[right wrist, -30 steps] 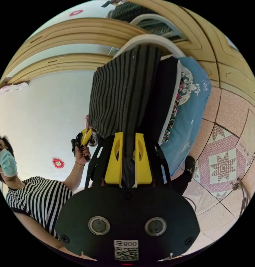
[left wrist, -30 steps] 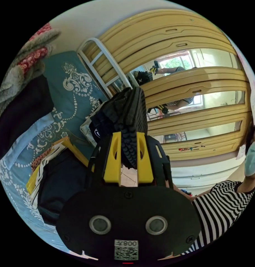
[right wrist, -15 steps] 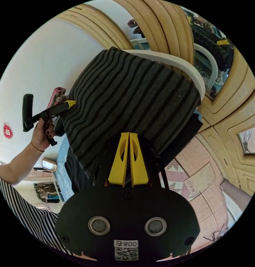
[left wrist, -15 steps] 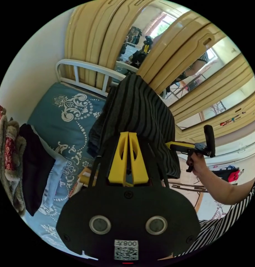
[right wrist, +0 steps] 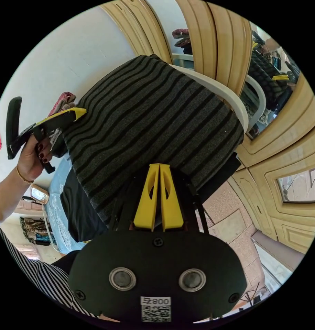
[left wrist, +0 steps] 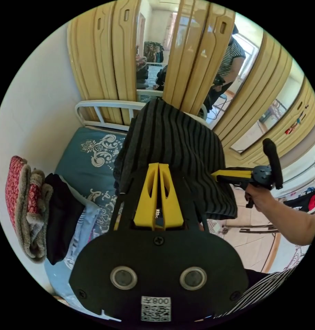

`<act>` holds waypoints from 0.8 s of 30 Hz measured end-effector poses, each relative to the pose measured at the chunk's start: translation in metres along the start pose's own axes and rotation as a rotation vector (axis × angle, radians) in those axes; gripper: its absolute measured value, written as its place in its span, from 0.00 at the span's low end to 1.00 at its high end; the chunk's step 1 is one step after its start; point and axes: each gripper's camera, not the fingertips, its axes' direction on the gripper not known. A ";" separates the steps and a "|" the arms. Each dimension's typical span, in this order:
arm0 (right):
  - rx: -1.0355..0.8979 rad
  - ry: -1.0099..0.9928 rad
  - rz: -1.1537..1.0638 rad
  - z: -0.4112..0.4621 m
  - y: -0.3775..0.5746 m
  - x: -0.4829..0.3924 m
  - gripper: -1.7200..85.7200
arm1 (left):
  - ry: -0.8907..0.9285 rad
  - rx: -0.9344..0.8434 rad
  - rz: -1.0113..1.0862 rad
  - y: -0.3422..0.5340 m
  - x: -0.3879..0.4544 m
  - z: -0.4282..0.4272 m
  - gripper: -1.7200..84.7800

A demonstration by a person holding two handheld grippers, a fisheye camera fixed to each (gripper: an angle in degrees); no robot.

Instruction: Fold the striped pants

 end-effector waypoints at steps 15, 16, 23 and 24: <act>0.098 -0.118 0.130 -0.064 0.051 -0.053 0.02 | 0.472 0.226 0.052 0.122 -0.042 -0.292 0.03; 0.111 -0.133 0.130 -0.070 0.061 -0.067 0.03 | 0.471 0.231 0.043 0.141 -0.049 -0.319 0.03; 0.145 -0.331 0.157 -0.076 0.113 -0.167 0.06 | 0.535 0.303 -0.099 0.260 -0.105 -0.484 0.04; 0.148 -0.345 0.153 -0.075 0.116 -0.177 0.06 | 0.535 0.306 -0.109 0.270 -0.110 -0.497 0.04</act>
